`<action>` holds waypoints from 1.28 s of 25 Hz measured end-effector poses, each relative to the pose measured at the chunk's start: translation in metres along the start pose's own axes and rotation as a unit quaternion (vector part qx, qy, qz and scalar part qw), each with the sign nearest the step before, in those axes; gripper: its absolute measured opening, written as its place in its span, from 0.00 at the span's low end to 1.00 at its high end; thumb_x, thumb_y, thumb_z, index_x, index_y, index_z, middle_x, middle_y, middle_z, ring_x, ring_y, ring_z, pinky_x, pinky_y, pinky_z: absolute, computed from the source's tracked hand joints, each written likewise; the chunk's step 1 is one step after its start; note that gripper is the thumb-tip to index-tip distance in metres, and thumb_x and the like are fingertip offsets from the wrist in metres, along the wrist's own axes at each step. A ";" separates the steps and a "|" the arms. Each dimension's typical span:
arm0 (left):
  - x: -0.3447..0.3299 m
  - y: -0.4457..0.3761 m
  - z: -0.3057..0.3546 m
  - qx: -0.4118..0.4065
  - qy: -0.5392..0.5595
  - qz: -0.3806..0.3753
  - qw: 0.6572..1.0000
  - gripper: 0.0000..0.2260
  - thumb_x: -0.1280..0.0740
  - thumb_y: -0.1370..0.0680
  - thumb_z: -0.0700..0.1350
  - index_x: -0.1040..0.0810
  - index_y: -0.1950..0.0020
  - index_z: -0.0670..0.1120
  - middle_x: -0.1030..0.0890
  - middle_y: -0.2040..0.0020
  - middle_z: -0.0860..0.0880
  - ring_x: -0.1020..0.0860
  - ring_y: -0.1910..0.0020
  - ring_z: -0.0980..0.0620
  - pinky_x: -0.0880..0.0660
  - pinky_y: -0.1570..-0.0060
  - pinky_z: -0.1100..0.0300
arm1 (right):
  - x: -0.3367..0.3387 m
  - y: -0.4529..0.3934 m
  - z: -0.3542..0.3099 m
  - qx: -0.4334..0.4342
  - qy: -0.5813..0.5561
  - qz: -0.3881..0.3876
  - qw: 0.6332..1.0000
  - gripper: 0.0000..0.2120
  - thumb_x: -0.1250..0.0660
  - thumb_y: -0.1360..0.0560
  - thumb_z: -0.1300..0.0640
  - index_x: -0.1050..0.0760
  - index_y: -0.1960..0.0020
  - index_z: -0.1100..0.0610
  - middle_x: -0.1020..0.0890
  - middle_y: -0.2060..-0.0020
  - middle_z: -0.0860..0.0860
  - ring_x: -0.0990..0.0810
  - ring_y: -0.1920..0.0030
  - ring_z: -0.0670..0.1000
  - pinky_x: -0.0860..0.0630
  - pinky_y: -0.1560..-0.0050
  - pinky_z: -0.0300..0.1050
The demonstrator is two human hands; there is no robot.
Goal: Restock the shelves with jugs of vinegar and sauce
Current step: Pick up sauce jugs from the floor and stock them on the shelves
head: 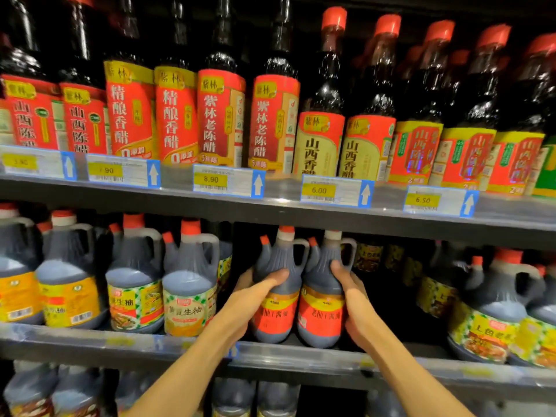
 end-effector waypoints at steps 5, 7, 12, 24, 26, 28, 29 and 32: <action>0.006 -0.006 0.005 0.003 0.014 -0.064 0.998 0.45 0.18 0.44 0.61 0.23 0.29 0.48 0.15 0.38 0.46 0.16 0.41 0.46 0.23 0.34 0.44 | 0.001 0.003 0.004 -0.008 0.021 -0.013 1.000 0.37 0.23 0.29 0.41 0.27 0.26 0.57 0.15 0.39 0.58 0.15 0.40 0.61 0.21 0.36 0.61; 0.007 -0.003 0.005 -0.001 0.006 -0.067 0.998 0.48 0.17 0.45 0.63 0.23 0.29 0.48 0.16 0.37 0.46 0.17 0.39 0.45 0.24 0.33 0.42 | 0.001 0.005 0.003 -0.010 0.022 -0.033 0.999 0.35 0.27 0.28 0.41 0.27 0.26 0.57 0.16 0.37 0.59 0.16 0.38 0.62 0.23 0.34 0.62; 0.010 0.006 0.005 -0.044 -0.062 -0.071 0.995 0.47 0.19 0.44 0.65 0.26 0.28 0.50 0.17 0.38 0.55 0.18 0.40 0.55 0.22 0.37 0.53 | 0.001 0.020 -0.008 -0.008 0.033 -0.010 0.999 0.36 0.23 0.30 0.39 0.27 0.28 0.53 0.14 0.41 0.53 0.14 0.41 0.55 0.21 0.39 0.55; 0.005 0.033 0.001 -0.131 -0.353 0.113 0.920 0.32 0.18 0.36 0.61 0.25 0.43 0.45 0.25 0.56 0.55 0.27 0.54 0.53 0.33 0.67 0.65 | 0.000 0.039 0.002 0.019 0.233 0.036 0.972 0.47 0.14 0.39 0.45 0.36 0.28 0.48 0.17 0.39 0.47 0.17 0.40 0.50 0.19 0.38 0.54; 0.006 0.030 0.000 -0.138 -0.357 0.119 0.916 0.34 0.18 0.36 0.62 0.24 0.42 0.43 0.27 0.57 0.56 0.28 0.55 0.53 0.34 0.68 0.65 | 0.002 0.036 0.003 0.021 0.251 0.037 0.967 0.51 0.16 0.45 0.38 0.35 0.28 0.47 0.17 0.41 0.47 0.16 0.42 0.50 0.19 0.38 0.56; 0.006 0.025 0.000 -0.142 -0.354 0.119 0.917 0.35 0.18 0.37 0.61 0.23 0.40 0.41 0.24 0.55 0.54 0.26 0.55 0.52 0.31 0.63 0.62 | 0.003 0.033 0.005 0.029 0.266 0.039 0.963 0.50 0.17 0.47 0.36 0.34 0.31 0.46 0.16 0.42 0.47 0.15 0.44 0.50 0.18 0.39 0.56; 0.006 0.022 0.001 -0.141 -0.347 0.118 0.920 0.35 0.18 0.37 0.60 0.23 0.39 0.41 0.23 0.54 0.53 0.25 0.54 0.51 0.30 0.62 0.62 | 0.004 0.031 0.006 0.031 0.269 0.039 0.962 0.49 0.18 0.48 0.36 0.34 0.32 0.45 0.16 0.43 0.47 0.15 0.44 0.50 0.18 0.40 0.57; 0.007 0.012 0.001 -0.132 -0.337 0.119 0.925 0.34 0.17 0.36 0.57 0.23 0.38 0.41 0.17 0.45 0.46 0.19 0.47 0.45 0.26 0.55 0.58 | 0.003 0.021 0.011 0.031 0.261 0.033 0.964 0.48 0.17 0.48 0.38 0.34 0.33 0.44 0.16 0.43 0.47 0.15 0.44 0.50 0.18 0.40 0.57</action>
Point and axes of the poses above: each hand's wrist, its own y-axis away from the middle knuckle, its own x-axis out of the back of the hand, z = x × y, the point moved 4 cm from there along -y, towards the middle knuckle
